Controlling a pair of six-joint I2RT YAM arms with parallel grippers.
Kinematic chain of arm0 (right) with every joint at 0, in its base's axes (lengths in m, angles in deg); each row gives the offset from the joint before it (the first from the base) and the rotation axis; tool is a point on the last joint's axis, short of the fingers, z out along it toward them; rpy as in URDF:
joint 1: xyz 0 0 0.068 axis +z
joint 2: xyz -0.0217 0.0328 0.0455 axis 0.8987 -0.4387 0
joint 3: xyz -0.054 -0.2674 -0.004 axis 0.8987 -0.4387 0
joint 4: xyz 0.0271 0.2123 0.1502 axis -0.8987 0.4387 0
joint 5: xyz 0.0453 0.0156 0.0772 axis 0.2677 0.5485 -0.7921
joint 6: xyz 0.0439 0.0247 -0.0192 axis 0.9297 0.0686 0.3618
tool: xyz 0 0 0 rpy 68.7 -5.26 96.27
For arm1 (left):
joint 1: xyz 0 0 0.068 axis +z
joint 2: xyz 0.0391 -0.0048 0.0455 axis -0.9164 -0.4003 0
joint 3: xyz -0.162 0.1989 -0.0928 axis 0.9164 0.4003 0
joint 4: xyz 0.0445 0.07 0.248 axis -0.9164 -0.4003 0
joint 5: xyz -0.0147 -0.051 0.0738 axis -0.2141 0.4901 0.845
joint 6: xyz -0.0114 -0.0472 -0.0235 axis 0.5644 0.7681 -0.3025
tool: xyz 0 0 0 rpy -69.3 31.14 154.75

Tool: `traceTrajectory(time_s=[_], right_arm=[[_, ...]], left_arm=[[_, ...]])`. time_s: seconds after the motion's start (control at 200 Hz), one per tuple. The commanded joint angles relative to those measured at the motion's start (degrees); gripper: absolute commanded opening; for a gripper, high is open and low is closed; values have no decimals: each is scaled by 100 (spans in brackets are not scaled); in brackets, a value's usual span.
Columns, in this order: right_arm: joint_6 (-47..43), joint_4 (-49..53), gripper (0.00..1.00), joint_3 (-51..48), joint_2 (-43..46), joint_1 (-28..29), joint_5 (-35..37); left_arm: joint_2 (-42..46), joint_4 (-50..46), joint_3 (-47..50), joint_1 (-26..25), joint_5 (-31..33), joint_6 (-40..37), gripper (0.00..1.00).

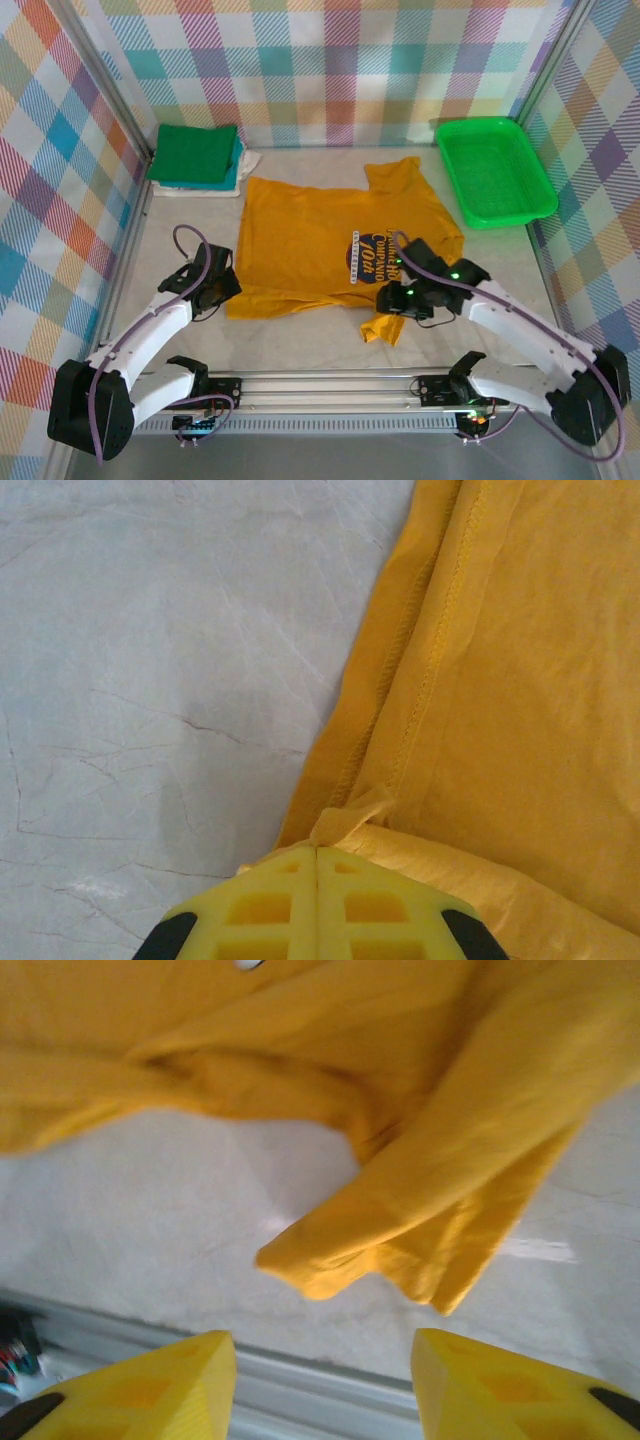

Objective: Fold and stack the t-shirts

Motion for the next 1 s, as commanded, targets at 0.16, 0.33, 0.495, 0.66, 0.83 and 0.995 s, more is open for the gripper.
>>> traceTrajectory(time_s=[0.16, 0.33, 0.495, 0.66, 0.83, 0.995], right_arm=[[813, -447, 45, -1511, 63, -867, -916], [1013, -1163, 44, -1886, -215, -880, -1222], [1170, -1815, 41, -2169, -464, -870, -1615], [1357, -2016, 33, -2432, -307, -869, -1513], [1452, -2345, 21, -2643, -320, -867, -1546], [1439, -2244, 8, -2523, -281, -871, -1401]], left_arm=[[-180, 152, -15, 76, -39, -81, 0], [16, 152, 119, 76, -20, -12, 0], [25, 165, 140, 76, -17, 16, 0], [-4, 179, 144, 76, -39, 16, 0], [-37, 188, 123, 76, -68, 0, 0], [8, 137, 113, 76, -65, 25, 0]])
